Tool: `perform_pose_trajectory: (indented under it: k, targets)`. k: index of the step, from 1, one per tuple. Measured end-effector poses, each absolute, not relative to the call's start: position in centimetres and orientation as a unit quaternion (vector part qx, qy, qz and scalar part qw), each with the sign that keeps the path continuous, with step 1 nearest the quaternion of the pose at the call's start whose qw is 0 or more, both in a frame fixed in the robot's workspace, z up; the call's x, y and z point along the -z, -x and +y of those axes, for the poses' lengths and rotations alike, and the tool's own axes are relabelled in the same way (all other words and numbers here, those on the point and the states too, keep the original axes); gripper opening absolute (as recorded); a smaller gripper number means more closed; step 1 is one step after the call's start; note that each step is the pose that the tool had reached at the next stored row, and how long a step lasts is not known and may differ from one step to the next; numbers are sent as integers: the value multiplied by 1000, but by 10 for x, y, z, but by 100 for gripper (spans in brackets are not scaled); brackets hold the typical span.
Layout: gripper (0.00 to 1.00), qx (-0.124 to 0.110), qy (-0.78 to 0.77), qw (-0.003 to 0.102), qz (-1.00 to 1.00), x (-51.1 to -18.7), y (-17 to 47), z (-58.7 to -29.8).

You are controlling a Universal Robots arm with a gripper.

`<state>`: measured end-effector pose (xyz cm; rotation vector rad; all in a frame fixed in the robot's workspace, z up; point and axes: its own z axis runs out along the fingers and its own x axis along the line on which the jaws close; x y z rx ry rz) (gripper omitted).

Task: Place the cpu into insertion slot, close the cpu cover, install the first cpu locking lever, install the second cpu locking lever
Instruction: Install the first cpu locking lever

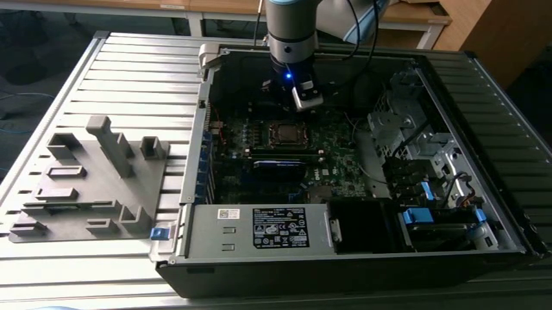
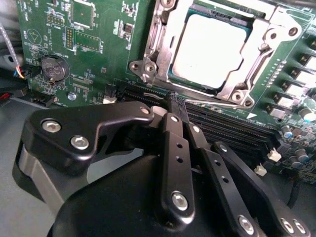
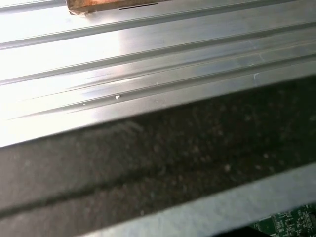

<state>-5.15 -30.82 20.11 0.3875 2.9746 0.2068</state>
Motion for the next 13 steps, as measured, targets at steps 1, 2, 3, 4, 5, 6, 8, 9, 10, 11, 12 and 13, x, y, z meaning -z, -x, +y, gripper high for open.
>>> perform_pose_trajectory:
  k: [1,2,3,4,5,6,8,9,10,11,12,13]
  targets:
    - [11,-69,-129,67,987,-201,51,-308]
    - [11,-69,-129,67,987,-201,51,-308]
    - [11,-69,-129,67,987,-201,51,-308]
    - [11,-69,-129,67,987,-201,51,-308]
    - [11,-69,-129,67,987,-201,51,-308]
    - [11,-69,-129,67,987,-201,51,-308]
    - [11,-69,-129,67,987,-201,51,-307]
    - [11,-69,-129,67,987,-201,51,-307]
    - [11,-69,-129,67,987,-201,51,-307]
    - [11,-69,-129,67,987,-201,51,-307]
    - [11,-68,-130,67,987,-201,52,-307]
    - [11,-68,-130,67,987,-201,52,-307]
